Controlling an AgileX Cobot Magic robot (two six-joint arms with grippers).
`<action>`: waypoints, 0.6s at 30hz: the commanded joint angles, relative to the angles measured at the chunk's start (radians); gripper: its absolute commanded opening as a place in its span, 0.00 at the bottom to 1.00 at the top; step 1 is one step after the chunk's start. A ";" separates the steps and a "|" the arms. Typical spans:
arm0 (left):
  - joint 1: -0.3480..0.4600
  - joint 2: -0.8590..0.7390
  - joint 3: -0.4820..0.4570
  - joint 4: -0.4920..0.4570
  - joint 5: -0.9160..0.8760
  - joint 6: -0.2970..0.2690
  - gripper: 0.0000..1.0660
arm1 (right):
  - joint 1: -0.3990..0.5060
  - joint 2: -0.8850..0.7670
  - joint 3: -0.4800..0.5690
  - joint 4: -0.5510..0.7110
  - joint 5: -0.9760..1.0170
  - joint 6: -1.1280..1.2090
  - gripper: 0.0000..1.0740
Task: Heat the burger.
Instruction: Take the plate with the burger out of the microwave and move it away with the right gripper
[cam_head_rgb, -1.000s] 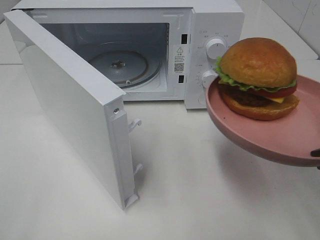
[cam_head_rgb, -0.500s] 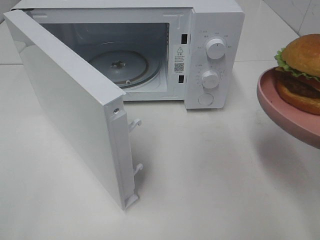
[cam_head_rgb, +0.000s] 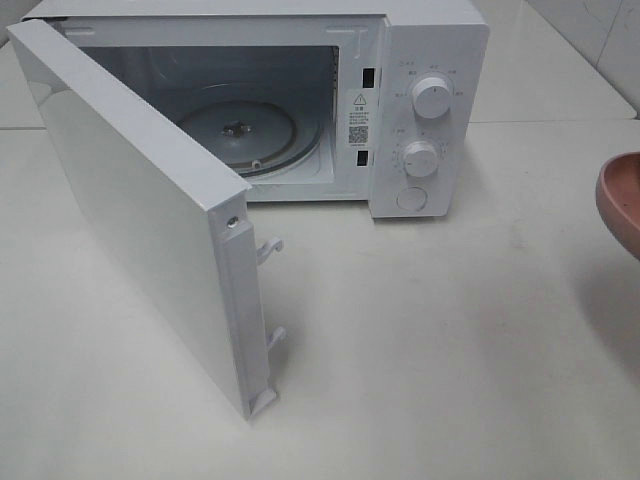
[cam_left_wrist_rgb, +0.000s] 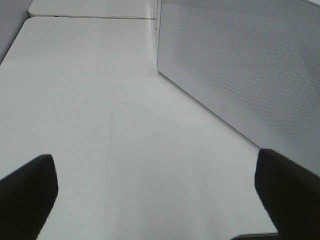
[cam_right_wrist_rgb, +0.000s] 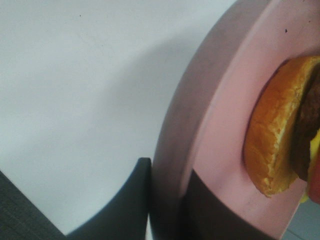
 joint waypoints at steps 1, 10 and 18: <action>0.005 -0.005 0.003 -0.005 -0.006 0.000 0.94 | -0.002 0.069 -0.012 -0.125 -0.032 0.173 0.00; 0.005 -0.005 0.003 -0.005 -0.006 0.000 0.94 | -0.002 0.218 -0.012 -0.183 -0.028 0.479 0.00; 0.005 -0.005 0.003 -0.005 -0.006 0.000 0.94 | -0.002 0.400 -0.035 -0.224 -0.004 0.737 0.00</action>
